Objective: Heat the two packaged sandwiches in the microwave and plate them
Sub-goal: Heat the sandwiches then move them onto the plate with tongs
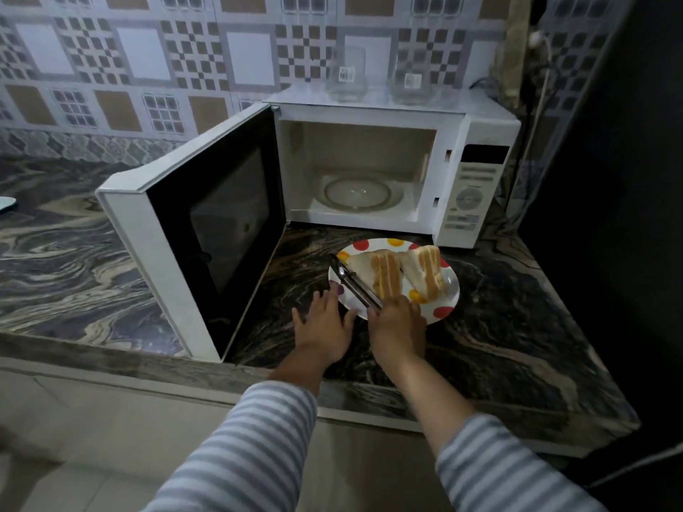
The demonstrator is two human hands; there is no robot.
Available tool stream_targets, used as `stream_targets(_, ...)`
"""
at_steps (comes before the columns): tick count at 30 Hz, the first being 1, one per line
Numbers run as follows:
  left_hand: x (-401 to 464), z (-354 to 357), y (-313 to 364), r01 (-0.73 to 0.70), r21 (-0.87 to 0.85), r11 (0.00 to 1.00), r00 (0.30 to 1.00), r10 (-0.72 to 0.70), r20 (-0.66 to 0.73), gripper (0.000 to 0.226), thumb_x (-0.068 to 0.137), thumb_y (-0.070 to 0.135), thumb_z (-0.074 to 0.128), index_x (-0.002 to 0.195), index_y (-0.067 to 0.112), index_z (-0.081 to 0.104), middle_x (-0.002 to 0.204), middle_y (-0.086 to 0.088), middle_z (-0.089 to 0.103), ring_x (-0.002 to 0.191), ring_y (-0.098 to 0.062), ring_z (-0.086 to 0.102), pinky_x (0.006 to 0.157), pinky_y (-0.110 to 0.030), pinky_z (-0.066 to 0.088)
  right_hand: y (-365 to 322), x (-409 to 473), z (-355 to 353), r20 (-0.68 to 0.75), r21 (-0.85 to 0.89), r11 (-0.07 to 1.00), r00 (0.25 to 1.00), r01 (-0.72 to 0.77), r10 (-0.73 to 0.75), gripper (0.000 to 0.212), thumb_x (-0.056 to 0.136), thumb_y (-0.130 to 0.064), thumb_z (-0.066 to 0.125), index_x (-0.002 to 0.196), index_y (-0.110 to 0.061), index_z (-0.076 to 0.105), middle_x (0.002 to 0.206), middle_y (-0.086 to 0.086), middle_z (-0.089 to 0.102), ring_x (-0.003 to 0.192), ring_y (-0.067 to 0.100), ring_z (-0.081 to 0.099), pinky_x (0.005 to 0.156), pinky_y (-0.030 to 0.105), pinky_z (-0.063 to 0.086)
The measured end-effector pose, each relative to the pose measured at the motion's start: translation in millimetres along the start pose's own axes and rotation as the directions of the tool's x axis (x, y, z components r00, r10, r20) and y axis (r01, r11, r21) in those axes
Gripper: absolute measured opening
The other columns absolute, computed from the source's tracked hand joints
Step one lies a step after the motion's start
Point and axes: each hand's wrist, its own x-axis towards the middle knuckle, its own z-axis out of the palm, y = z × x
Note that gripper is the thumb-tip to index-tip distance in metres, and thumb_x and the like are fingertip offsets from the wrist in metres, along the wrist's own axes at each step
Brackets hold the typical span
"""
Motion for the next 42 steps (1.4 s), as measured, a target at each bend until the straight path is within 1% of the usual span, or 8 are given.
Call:
stream_targets(7, 15, 5, -8, -0.034, 0.081, 0.996, 0.999, 0.033, 0.015, 0.058, 0.102, 0.045, 0.019, 0.153, 0.023, 0.007, 0.162, 0.002, 0.007, 0.149, -0.015, -0.002, 0.117, -0.053, -0.006, 9, 2, 15, -0.037, -0.225, 0.974, 0.998, 0.040, -0.050, 0.048, 0.096, -0.055, 0.036, 0.122, -0.020, 0.056, 0.133, 0.001, 0.048, 0.124, 0.025, 0.039, 0.098, 0.041, 0.031)
stream_targets(15, 34, 6, -14, -0.039, 0.044, 0.998, 0.999, 0.040, -0.006, 0.064, 0.098, 0.055, 0.010, 0.154, 0.024, 0.010, 0.161, 0.007, 0.010, 0.148, -0.011, 0.000, 0.118, -0.050, -0.006, 64, 46, -34, -0.345, 0.152, 0.987, 0.932, -0.060, 0.110, 0.027, 0.098, -0.028, 0.041, 0.117, -0.017, 0.056, 0.125, 0.013, 0.054, 0.117, 0.032, 0.044, 0.093, 0.040, 0.036)
stream_targets(20, 56, 1, -10, -0.012, 0.018, 1.000, 1.000, 0.012, 0.013, 0.069, 0.093, 0.063, 0.008, 0.153, 0.030, 0.009, 0.161, 0.009, 0.009, 0.148, -0.009, -0.002, 0.117, -0.049, -0.011, 115, 104, -38, -0.154, 0.196, 0.978, 0.983, -0.069, 0.100, 0.042, 0.100, -0.022, 0.038, 0.141, -0.026, 0.041, 0.144, 0.009, 0.043, 0.133, 0.027, 0.037, 0.111, 0.042, 0.030)
stream_targets(25, 79, 0, -7, 0.011, 0.034, 0.999, 0.999, -0.012, 0.042, 0.065, 0.093, 0.062, 0.003, 0.152, 0.035, 0.009, 0.161, 0.013, 0.005, 0.147, -0.004, -0.005, 0.117, -0.048, -0.014, 136, 130, -18, 0.177, 0.028, 0.998, 0.983, -0.060, 0.054, 0.048, 0.101, -0.032, 0.029, 0.148, -0.042, 0.020, 0.159, -0.006, 0.018, 0.148, 0.016, 0.006, 0.116, 0.053, -0.003)
stream_targets(29, 83, 5, -3, 0.019, 0.074, 0.997, 0.999, -0.020, 0.025, 0.060, 0.096, 0.058, 0.003, 0.151, 0.037, 0.014, 0.161, 0.013, 0.003, 0.146, -0.004, -0.008, 0.116, -0.044, -0.015, 139, 126, -5, 0.201, -0.145, 0.989, 0.980, 0.013, 0.016, 0.052, 0.099, -0.037, 0.029, 0.150, -0.040, 0.017, 0.161, -0.007, 0.005, 0.148, 0.012, -0.006, 0.116, 0.049, -0.011)
stream_targets(35, 89, 12, 8, 0.031, -0.040, 0.999, 0.999, -0.030, 0.026, 0.056, 0.101, 0.050, 0.010, 0.152, 0.028, 0.020, 0.162, -0.001, 0.006, 0.148, -0.014, -0.009, 0.119, -0.038, -0.009, 131, 130, -5, 0.210, -0.008, 0.999, 0.976, -0.051, 0.051, 0.047, 0.101, -0.032, 0.030, 0.148, -0.035, 0.029, 0.161, -0.005, 0.007, 0.148, 0.013, -0.006, 0.118, 0.046, -0.011)
stream_targets(38, 87, 16, 13, 0.020, -0.216, 0.976, 0.999, -0.029, -0.039, 0.052, 0.101, 0.048, 0.026, 0.150, 0.029, 0.029, 0.159, -0.001, 0.017, 0.148, -0.022, 0.009, 0.120, -0.038, 0.004, 128, 129, -9, 0.191, 0.210, 0.968, 0.977, -0.135, 0.095, 0.046, 0.101, -0.026, 0.039, 0.147, -0.029, 0.035, 0.159, -0.003, 0.014, 0.148, 0.022, 0.001, 0.120, 0.041, -0.006)
stream_targets(42, 79, 9, 27, 0.048, -0.611, 0.791, 0.990, -0.119, -0.076, 0.048, 0.097, 0.036, 0.051, 0.142, 0.021, 0.045, 0.149, 0.002, 0.028, 0.137, -0.019, 0.035, 0.108, -0.028, 0.028, 125, 125, -14, 0.149, 0.730, 0.658, 0.982, -0.188, 0.115, 0.049, 0.092, -0.006, 0.057, 0.139, -0.018, 0.049, 0.147, 0.004, 0.036, 0.135, 0.025, 0.037, 0.114, 0.041, 0.032)
